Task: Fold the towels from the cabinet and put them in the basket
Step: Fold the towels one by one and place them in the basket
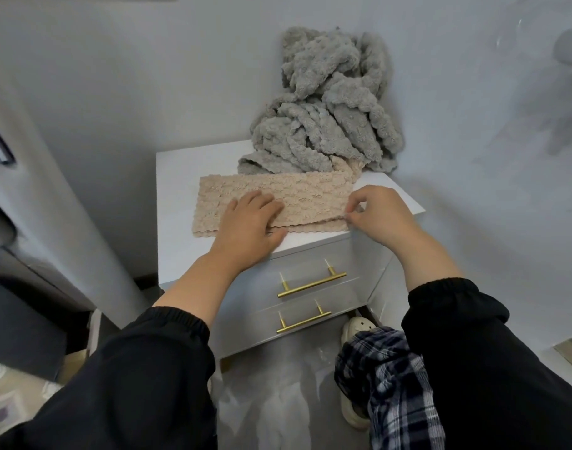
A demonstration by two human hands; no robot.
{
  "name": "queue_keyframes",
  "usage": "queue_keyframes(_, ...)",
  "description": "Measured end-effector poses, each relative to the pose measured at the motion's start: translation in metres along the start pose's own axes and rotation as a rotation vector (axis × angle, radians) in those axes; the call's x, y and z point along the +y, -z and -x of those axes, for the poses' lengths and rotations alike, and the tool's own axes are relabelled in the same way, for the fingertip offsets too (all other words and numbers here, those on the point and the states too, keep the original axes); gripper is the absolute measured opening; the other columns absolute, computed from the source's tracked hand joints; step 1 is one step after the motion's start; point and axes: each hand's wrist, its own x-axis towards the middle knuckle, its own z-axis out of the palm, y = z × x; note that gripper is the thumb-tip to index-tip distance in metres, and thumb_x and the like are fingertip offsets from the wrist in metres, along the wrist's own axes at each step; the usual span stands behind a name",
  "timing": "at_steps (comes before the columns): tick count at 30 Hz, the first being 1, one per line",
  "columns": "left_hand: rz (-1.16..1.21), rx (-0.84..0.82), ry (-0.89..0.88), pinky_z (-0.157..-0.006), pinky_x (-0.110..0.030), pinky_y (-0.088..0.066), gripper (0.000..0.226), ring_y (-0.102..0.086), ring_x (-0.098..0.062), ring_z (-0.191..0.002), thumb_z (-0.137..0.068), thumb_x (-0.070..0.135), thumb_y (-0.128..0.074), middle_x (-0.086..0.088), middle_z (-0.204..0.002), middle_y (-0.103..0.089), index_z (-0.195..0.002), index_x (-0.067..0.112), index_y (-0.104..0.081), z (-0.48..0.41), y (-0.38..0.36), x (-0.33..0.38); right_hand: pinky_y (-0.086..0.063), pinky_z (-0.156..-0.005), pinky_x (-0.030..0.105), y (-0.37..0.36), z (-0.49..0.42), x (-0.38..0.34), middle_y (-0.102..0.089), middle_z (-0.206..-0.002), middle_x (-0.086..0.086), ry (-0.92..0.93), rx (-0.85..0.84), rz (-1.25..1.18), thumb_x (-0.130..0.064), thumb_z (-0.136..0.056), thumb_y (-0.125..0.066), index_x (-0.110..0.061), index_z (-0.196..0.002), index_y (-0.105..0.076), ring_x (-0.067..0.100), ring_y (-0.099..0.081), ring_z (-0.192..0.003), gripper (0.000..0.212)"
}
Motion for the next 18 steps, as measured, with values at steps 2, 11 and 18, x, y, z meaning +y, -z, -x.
queue_keyframes(2, 0.036, 0.076, -0.076, -0.1, -0.049, -0.042, 0.044, -0.052, -0.029, -0.12, -0.082, 0.037, -0.059, -0.007, -0.123, -0.063, -0.117, 0.012, -0.067, 0.0001, 0.0001, -0.0005, -0.038, -0.077, 0.025, 0.004, 0.0005, -0.002, -0.061, -0.099, 0.0, 0.015, 0.036, -0.014, -0.005, -0.082, -0.063, -0.013, -0.081, -0.069, 0.016, -0.052, -0.093, 0.011)
queue_keyframes(11, 0.074, 0.265, -0.177, -0.064, -0.032, -0.053, 0.014, -0.065, -0.029, -0.08, -0.079, 0.009, -0.062, -0.007, -0.084, -0.071, -0.083, 0.005, -0.075, 0.0014, 0.0042, 0.0041, -0.041, -0.072, 0.026, 0.0111, 0.003, -0.0039, -0.057, -0.079, -0.004, 0.04, 0.001, -0.03, -0.002, -0.078, -0.067, -0.014, -0.073, -0.068, 0.016, -0.055, -0.082, 0.012)
queue_keyframes(18, 0.036, 0.156, -0.219, -0.079, -0.034, -0.051, 0.037, -0.063, -0.025, -0.094, -0.083, 0.024, -0.046, -0.006, -0.092, -0.072, -0.062, 0.007, -0.071, 0.0027, 0.0052, 0.0058, -0.04, -0.058, 0.018, 0.0046, 0.0054, 0.0007, -0.059, -0.065, -0.013, 0.002, -0.166, 0.002, -0.002, -0.077, -0.069, -0.009, -0.075, -0.075, 0.004, -0.054, -0.067, 0.01)
